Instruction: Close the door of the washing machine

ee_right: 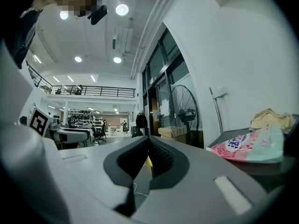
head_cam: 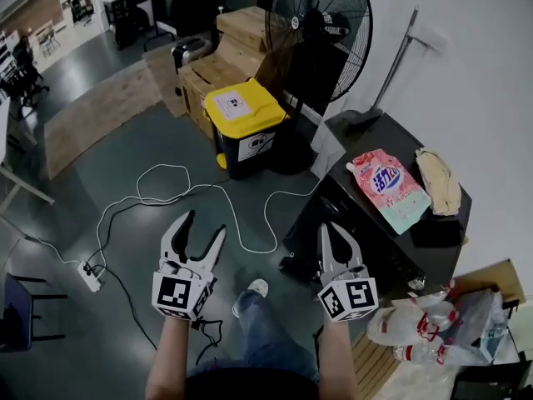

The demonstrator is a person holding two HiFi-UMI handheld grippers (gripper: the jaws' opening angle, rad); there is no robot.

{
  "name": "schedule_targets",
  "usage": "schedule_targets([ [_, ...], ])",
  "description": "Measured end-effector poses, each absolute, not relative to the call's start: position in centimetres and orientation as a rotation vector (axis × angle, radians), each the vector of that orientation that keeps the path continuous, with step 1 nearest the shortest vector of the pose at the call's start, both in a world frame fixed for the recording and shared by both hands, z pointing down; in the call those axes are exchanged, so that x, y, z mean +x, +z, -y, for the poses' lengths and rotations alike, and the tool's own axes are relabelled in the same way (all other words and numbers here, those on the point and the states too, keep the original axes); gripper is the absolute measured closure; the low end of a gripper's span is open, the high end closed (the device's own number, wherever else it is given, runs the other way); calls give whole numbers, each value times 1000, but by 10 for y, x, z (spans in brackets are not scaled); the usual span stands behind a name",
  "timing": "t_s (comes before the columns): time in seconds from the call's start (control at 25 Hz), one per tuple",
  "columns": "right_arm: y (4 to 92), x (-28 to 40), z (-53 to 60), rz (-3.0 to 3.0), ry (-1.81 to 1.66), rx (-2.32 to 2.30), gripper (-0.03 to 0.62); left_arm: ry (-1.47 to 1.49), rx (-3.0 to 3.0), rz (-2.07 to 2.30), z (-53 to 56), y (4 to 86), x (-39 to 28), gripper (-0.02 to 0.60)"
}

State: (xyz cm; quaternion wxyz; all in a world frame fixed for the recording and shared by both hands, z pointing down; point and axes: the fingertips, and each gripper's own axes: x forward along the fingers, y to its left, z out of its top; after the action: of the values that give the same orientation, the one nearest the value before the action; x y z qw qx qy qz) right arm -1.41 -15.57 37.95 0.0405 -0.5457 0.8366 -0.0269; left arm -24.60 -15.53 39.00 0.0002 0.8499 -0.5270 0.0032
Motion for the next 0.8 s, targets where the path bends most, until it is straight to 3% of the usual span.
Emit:
schedule_targets([
  [0.32,393,7,278,-2541,-204,-1748,580,55,2660,1565,303,397,-220,308],
  [0.8,398,80,278,-2248,-266,-2050,581,195,2893,1071,354,400,-103,308],
])
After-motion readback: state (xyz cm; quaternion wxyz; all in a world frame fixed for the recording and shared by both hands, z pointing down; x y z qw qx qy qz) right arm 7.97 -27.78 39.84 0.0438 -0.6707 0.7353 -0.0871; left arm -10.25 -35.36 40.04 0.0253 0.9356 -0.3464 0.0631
